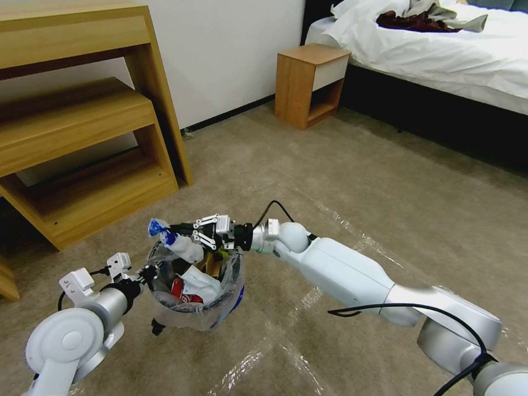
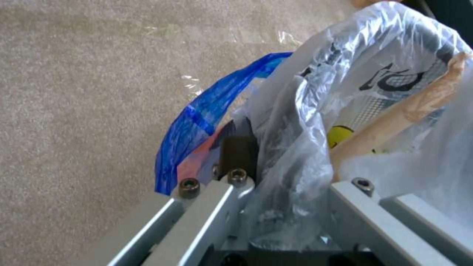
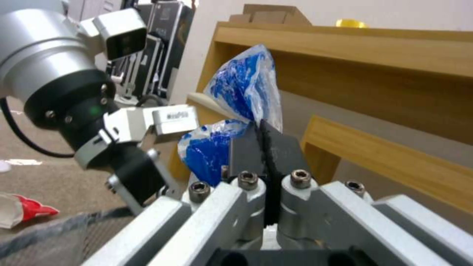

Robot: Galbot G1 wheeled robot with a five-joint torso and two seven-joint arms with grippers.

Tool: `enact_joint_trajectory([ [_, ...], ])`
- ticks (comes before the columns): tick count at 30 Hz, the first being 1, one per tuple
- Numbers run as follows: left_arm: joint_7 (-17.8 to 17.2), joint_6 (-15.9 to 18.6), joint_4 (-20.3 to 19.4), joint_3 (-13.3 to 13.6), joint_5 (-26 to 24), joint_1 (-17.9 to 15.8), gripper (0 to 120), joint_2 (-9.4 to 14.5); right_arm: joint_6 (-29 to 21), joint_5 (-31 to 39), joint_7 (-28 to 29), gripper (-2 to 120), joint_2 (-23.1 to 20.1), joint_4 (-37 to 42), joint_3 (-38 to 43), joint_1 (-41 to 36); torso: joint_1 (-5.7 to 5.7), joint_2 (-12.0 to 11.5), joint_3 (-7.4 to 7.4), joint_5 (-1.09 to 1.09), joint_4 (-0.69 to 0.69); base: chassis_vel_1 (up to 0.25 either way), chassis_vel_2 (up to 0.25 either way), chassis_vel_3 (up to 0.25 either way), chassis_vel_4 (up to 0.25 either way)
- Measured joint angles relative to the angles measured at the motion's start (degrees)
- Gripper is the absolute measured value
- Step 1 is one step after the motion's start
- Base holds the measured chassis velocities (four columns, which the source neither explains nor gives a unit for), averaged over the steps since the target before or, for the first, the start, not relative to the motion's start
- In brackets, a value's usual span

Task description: Pick up the trash bin and place the garbage on the floor into it.

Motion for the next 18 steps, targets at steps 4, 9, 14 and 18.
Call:
enact_joint_trajectory([
  [4,0.0,0.0,0.0,0.0,0.0,-0.1,0,0.0,0.2,-0.4,-0.2,0,-0.2,-0.2,0.1,-0.8,0.0,0.0,0.0,0.0,0.0,0.0,0.0,0.0,0.0],
  [9,0.0,0.0,0.1,0.0,0.0,-0.1,0,0.0,0.4,-0.9,-0.3,0,-0.5,-0.5,0.2,-1.8,0.0,0.0,0.0,0.0,0.01,0.0,0.0,0.0,0.0],
  [14,-0.1,0.0,0.1,-0.2,0.0,-0.2,0,0.2,1.1,-1.6,-0.2,0,-0.4,-1.1,0.2,-3.2,0.0,0.0,0.0,0.0,0.01,0.0,0.0,0.0,0.0],
  [18,-0.1,0.0,0.1,-0.3,0.0,-0.1,0,0.2,1.5,-1.9,-0.2,0,-0.5,-1.7,0.0,-3.4,0.0,0.0,0.0,0.0,0.01,0.0,0.0,0.0,0.0],
])
